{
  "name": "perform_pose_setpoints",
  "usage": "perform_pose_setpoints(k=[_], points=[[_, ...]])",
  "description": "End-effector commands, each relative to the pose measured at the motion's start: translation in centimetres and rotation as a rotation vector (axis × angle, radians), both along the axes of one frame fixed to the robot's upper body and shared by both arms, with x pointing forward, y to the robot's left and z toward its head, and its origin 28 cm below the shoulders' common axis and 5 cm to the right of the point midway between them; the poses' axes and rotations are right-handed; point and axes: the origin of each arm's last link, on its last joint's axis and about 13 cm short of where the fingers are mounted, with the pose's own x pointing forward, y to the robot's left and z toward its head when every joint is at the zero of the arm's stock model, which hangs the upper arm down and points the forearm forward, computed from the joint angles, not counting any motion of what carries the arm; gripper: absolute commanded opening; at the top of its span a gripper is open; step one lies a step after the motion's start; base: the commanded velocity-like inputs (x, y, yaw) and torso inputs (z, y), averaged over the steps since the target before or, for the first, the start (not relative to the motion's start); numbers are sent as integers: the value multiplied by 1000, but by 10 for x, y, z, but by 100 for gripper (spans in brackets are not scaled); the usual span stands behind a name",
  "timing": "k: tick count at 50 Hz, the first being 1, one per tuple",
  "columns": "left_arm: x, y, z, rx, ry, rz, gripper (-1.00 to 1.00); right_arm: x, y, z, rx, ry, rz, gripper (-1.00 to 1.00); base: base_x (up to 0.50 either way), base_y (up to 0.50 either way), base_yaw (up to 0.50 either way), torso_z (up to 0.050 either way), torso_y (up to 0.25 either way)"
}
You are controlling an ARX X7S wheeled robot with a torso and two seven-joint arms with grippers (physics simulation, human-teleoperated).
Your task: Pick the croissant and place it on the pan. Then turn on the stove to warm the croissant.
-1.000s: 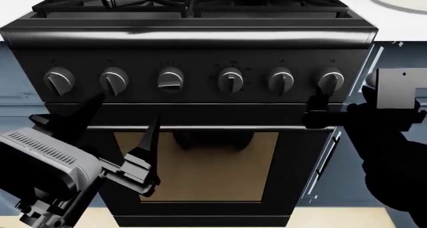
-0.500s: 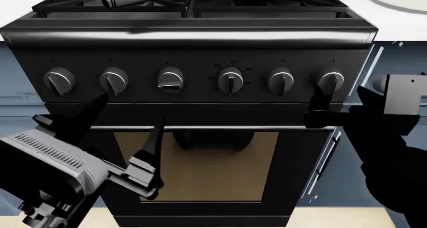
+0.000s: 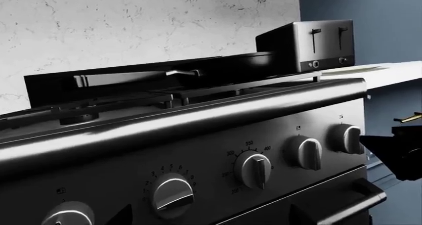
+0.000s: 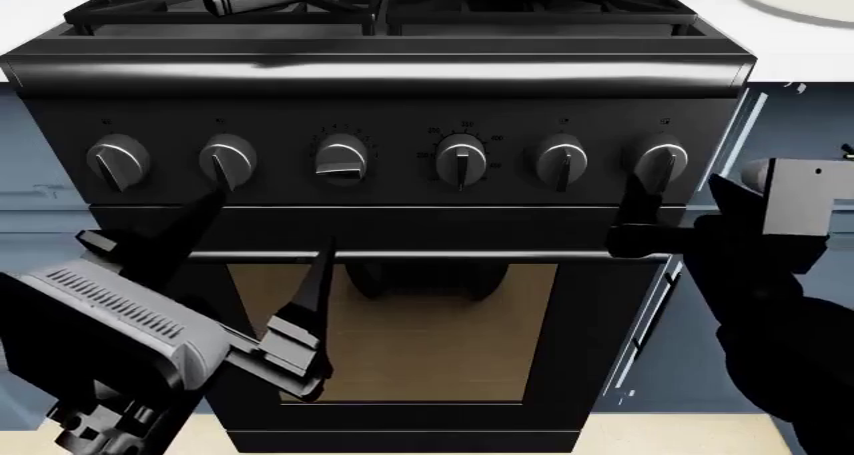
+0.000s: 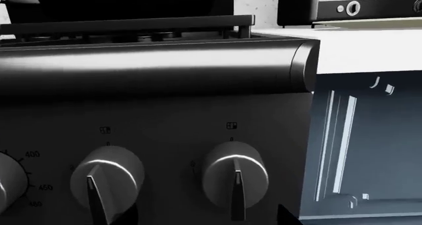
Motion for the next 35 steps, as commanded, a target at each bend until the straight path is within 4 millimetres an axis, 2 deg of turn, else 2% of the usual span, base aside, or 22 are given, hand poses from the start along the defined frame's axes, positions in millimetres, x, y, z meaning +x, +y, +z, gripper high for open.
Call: perform_pose_setpoints(k=[1, 11, 35], points=[[1, 0, 0, 1, 1, -1, 100, 7, -1, -3, -10, 5, 6, 100, 0, 0, 0, 0, 0], [-1, 0, 1, 3, -1, -1, 100, 13, -1, -1, -19, 3, 4, 100, 0, 0, 0, 0, 0], [0, -1, -1, 4, 4, 0, 100, 23, -9, -12, -28, 36, -40, 100, 0, 0, 0, 0, 0]])
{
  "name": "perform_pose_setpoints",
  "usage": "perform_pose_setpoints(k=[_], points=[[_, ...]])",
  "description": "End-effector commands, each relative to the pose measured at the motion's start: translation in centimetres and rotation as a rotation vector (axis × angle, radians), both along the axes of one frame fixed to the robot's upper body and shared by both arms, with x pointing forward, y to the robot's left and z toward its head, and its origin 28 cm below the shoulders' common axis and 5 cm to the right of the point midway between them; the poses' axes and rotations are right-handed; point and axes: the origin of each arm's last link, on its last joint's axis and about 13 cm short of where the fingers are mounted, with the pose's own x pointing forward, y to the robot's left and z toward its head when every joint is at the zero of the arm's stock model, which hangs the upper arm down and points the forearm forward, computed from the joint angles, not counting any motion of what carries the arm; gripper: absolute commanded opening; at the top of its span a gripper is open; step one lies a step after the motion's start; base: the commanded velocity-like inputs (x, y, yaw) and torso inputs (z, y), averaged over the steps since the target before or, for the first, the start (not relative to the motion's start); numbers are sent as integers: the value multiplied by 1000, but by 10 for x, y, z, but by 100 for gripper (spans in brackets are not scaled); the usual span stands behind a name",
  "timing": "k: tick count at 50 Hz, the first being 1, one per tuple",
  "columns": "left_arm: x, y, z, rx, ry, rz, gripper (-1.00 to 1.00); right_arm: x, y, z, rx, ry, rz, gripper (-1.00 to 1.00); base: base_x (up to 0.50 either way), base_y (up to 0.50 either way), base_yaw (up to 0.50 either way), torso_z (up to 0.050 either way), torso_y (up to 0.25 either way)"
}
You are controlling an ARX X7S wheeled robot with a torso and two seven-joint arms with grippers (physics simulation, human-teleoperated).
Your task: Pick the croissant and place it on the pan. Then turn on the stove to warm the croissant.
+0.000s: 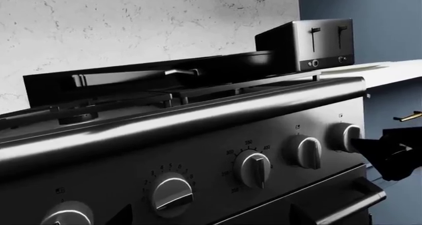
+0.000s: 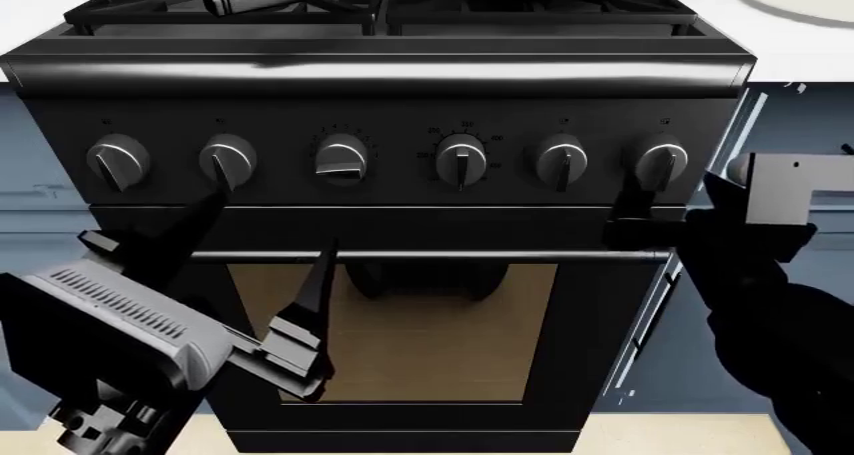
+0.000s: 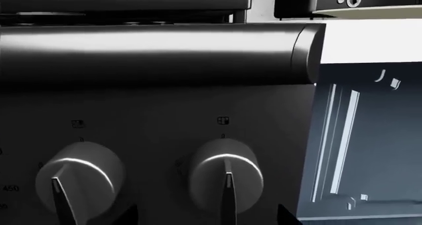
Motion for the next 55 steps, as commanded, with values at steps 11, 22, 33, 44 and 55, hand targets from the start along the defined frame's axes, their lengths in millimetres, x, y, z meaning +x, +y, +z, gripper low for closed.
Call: perform_pose_setpoints(k=[11, 22, 33, 44, 55], points=[[1, 0, -1, 0, 4, 3, 100, 9, -5, -9, -13, 22, -34, 100, 0, 0, 0, 0, 0], [1, 0, -2, 1, 9, 4, 100, 15, -6, -13, -15, 32, -40, 100, 0, 0, 0, 0, 0], [2, 0, -2, 2, 10, 3, 100, 18, -9, -15, -16, 39, -48, 100, 0, 0, 0, 0, 0], [2, 0, -1, 5, 8, 3, 100, 21, -9, -15, -16, 38, -51, 100, 0, 0, 0, 0, 0], [2, 0, -2, 3, 11, 6, 100, 25, -9, -15, -20, 42, -48, 100, 0, 0, 0, 0, 0]])
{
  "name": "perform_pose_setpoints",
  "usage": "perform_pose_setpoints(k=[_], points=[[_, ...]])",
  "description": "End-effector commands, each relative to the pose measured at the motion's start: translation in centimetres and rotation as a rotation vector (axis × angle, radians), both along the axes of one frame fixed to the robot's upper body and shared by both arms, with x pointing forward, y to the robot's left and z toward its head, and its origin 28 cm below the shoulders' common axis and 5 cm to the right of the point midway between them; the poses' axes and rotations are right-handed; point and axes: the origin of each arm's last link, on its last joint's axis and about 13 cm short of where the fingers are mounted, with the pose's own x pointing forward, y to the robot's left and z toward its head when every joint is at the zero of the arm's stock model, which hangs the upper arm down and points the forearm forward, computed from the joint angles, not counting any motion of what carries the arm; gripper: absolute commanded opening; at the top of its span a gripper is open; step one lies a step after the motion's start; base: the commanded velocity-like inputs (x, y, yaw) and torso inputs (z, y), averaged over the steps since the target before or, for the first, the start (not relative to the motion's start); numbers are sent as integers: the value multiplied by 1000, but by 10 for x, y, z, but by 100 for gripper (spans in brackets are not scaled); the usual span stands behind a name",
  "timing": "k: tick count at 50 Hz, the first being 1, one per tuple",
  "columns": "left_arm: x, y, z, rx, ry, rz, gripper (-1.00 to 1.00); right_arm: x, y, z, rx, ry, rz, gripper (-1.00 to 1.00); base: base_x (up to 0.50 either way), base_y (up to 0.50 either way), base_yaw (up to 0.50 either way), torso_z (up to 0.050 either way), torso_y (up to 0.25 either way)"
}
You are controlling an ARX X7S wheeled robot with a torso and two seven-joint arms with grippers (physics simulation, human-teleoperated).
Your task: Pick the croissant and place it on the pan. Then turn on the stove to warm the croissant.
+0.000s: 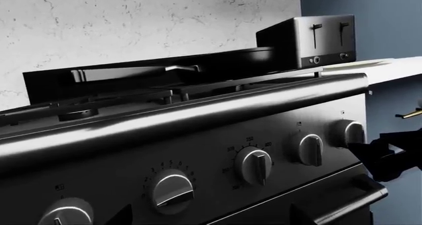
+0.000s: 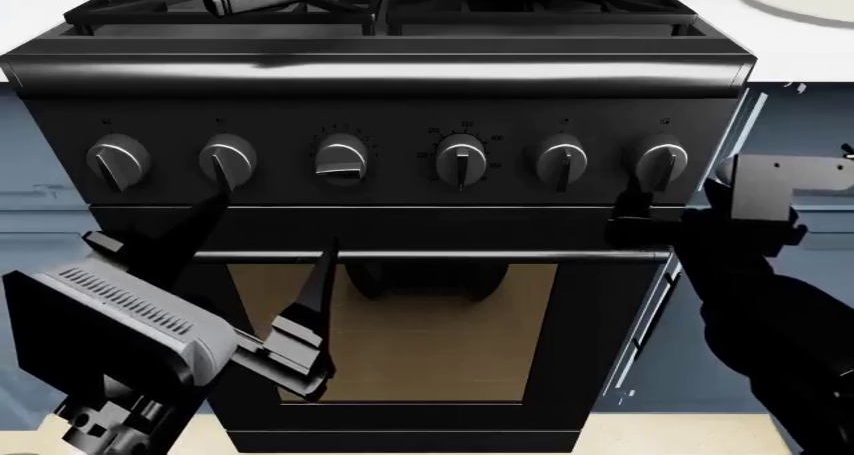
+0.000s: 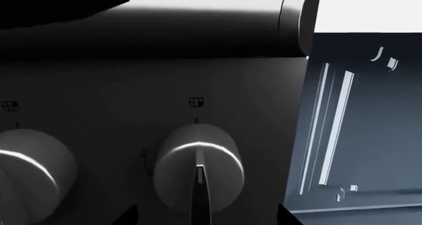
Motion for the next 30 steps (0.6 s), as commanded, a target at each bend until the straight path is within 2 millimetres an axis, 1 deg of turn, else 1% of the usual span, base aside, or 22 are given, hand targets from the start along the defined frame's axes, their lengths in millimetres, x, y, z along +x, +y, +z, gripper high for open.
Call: perform_pose_setpoints(k=[1, 20, 21, 30], points=[[0, 0, -1, -1, 2, 2, 100, 4, 0, 0, -5, 2, -1, 100, 0, 0, 0, 0, 0], [2, 1, -4, -3, 11, 7, 100, 11, 0, -2, -15, 6, -7, 100, 0, 0, 0, 0, 0], [3, 1, -4, -3, 11, 7, 100, 11, 0, -2, -20, 5, -6, -100, 0, 0, 0, 0, 0], [2, 1, -4, -5, 13, 8, 100, 11, 3, 0, -32, 0, 11, -100, 0, 0, 0, 0, 0]])
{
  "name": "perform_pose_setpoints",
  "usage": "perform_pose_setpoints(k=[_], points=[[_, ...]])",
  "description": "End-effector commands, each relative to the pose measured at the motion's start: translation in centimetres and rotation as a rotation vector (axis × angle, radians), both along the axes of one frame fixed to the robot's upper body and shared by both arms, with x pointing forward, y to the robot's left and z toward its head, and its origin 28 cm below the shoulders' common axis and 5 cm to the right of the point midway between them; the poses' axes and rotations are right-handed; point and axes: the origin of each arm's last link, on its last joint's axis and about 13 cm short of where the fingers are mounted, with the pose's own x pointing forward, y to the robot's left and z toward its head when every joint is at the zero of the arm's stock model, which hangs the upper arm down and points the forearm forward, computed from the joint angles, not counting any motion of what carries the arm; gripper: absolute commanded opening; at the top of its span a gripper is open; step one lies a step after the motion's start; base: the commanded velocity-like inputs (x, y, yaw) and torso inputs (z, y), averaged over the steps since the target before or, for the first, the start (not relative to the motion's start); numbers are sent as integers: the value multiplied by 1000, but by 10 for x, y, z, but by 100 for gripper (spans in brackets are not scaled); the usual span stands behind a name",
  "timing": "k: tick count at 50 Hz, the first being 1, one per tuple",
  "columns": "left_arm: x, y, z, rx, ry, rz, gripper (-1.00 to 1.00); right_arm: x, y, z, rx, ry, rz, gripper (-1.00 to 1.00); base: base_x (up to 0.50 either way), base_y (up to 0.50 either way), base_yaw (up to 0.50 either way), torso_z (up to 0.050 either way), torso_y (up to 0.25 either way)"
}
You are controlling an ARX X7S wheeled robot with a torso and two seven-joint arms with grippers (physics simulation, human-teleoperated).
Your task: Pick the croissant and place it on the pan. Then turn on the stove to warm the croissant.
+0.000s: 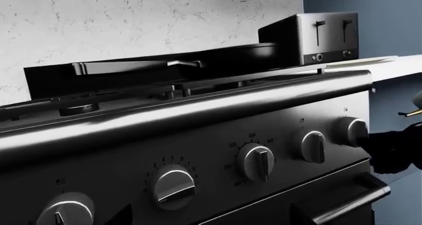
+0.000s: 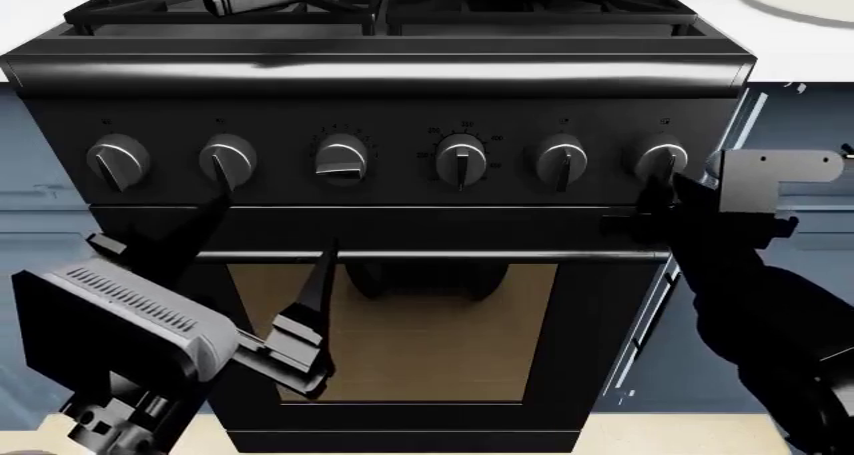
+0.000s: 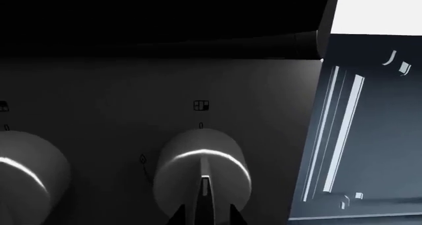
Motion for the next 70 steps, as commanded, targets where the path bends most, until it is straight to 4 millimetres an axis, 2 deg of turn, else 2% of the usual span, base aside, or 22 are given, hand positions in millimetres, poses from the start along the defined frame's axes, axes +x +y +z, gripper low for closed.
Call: perform_pose_setpoints(k=[1, 19, 37, 70], points=[[0, 1, -1, -2, 3, 3, 100, 1, 2, 2, -13, -6, 12, -100, 0, 0, 0, 0, 0], [-1, 1, 1, -3, 0, 2, 100, 0, 2, 5, -17, -16, 10, -100, 0, 0, 0, 0, 0], [-1, 1, 2, -6, -6, 1, 100, -4, 5, 10, -259, -52, 1, -100, -3, 0, 0, 0, 1], [-1, 1, 0, -8, -2, 2, 100, -4, 0, 18, -407, -49, -9, -100, -2, 0, 0, 0, 3]])
